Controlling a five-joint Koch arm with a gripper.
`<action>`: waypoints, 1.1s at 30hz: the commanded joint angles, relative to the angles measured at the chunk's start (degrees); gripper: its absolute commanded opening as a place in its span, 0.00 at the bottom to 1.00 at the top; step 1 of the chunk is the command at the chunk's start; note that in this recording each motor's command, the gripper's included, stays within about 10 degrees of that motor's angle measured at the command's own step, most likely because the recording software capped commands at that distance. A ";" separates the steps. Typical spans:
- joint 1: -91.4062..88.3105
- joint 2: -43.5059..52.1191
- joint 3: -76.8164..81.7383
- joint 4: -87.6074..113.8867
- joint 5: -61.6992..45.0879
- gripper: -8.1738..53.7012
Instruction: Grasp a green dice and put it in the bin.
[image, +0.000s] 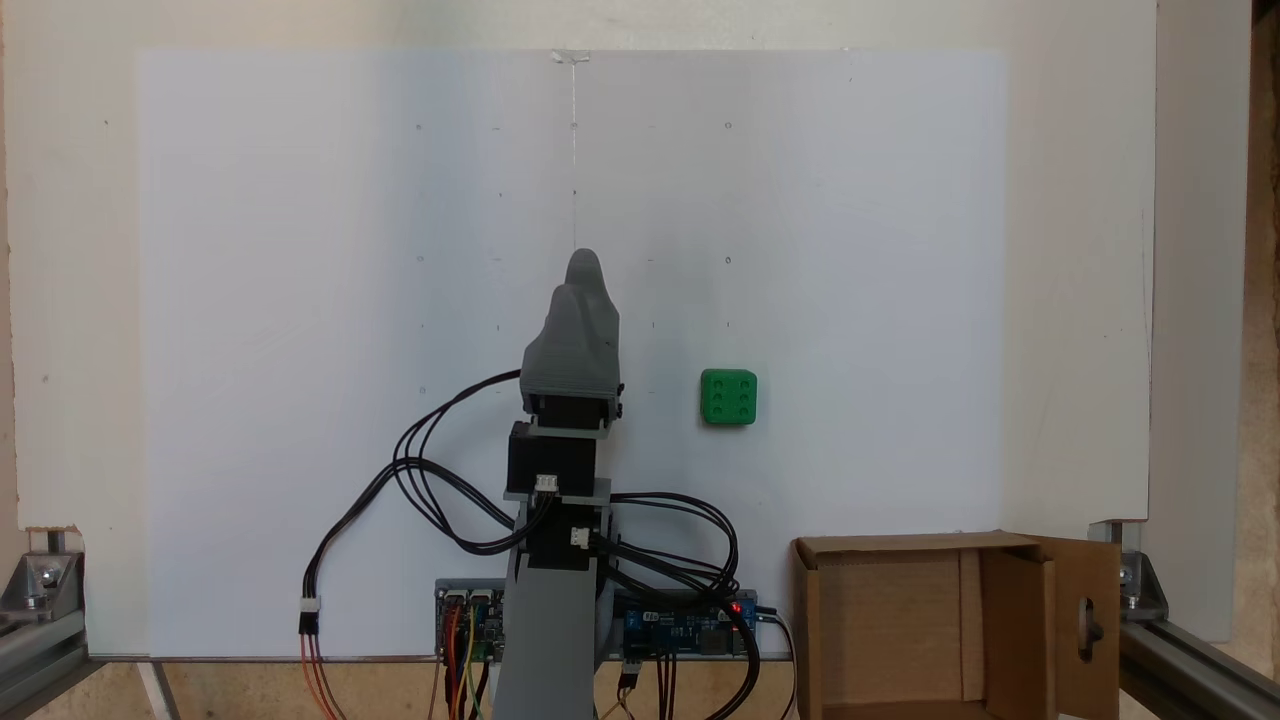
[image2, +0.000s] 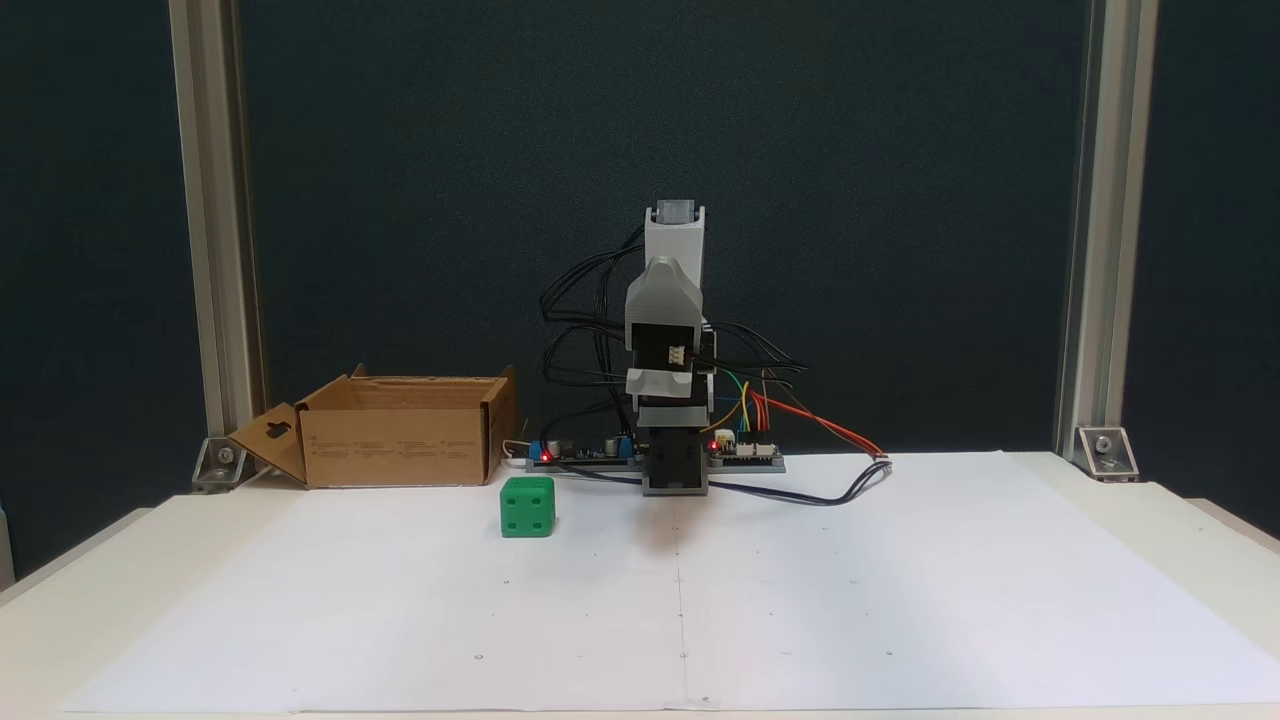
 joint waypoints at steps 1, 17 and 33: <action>0.00 6.15 2.64 -3.34 1.49 0.85; -0.09 6.15 2.64 -3.34 1.32 0.85; -1.76 6.15 -13.97 36.54 0.97 0.84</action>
